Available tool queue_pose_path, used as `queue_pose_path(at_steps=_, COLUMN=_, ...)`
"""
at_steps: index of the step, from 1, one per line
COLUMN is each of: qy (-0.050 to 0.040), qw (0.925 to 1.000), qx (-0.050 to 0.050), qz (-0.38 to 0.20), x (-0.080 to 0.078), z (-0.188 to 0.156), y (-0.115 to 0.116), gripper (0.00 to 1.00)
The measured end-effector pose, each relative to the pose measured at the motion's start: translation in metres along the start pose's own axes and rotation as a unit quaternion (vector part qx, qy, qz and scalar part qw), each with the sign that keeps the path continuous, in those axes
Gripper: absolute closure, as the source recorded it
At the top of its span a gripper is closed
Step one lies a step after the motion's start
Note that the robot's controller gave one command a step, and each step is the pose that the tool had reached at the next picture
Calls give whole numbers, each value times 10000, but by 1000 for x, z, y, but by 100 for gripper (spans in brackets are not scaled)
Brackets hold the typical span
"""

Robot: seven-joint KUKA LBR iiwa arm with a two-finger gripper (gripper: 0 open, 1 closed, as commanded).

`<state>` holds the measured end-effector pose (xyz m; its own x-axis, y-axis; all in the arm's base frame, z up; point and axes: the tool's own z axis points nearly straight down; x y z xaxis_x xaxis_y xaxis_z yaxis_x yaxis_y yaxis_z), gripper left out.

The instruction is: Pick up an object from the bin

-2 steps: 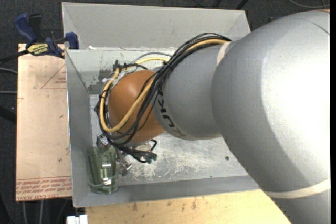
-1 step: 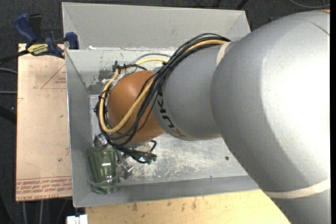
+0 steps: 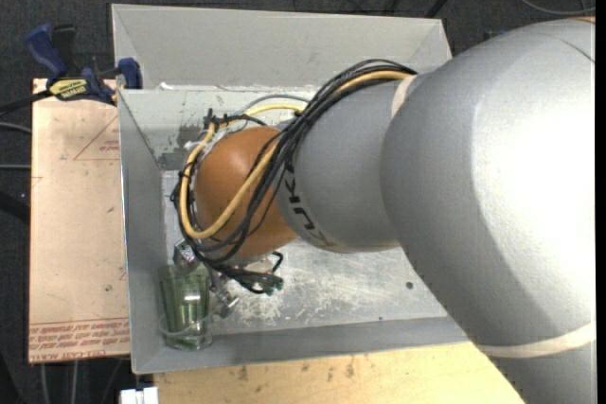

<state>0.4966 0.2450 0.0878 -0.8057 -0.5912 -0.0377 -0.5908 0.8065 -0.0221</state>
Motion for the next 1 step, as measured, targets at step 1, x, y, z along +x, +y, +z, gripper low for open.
queue_pose_path(at_steps=1, qy=0, qw=10000, qx=0, qz=-1, x=0, z=0, y=0, gripper=100)
